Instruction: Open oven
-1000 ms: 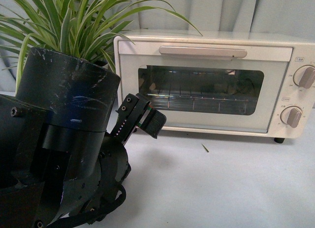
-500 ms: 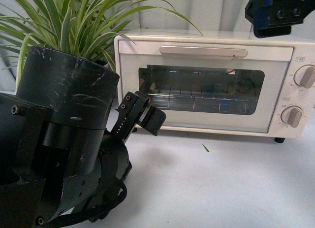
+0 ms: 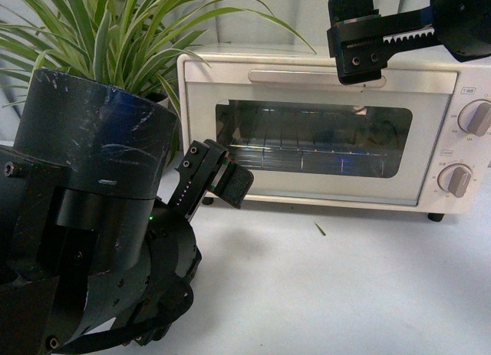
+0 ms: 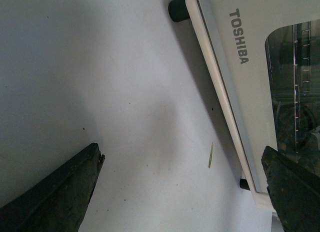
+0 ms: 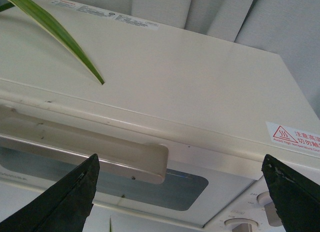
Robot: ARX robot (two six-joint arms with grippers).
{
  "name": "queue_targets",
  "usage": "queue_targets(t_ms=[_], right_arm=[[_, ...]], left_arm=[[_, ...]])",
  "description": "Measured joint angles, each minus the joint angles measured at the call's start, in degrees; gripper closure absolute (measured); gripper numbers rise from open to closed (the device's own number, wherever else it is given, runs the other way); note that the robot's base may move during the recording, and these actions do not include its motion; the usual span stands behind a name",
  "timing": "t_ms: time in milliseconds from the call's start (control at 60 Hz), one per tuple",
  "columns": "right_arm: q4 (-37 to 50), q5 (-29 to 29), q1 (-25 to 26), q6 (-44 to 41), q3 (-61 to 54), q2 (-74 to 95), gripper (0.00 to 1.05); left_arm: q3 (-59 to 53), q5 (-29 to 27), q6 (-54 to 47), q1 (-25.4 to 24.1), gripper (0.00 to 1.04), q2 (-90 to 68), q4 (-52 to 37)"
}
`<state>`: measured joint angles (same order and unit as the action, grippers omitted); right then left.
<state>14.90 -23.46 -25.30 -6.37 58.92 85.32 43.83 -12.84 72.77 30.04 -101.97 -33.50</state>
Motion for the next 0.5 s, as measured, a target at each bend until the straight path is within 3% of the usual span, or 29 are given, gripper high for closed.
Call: queue_targets(t_ms=[500], right_arm=[[-0.52,-1.29,2.03,0.13,4.39,5.31,0.09]], left_arm=[[-0.52,0.04,0.00,-0.42,0.07,0.46,0.00]])
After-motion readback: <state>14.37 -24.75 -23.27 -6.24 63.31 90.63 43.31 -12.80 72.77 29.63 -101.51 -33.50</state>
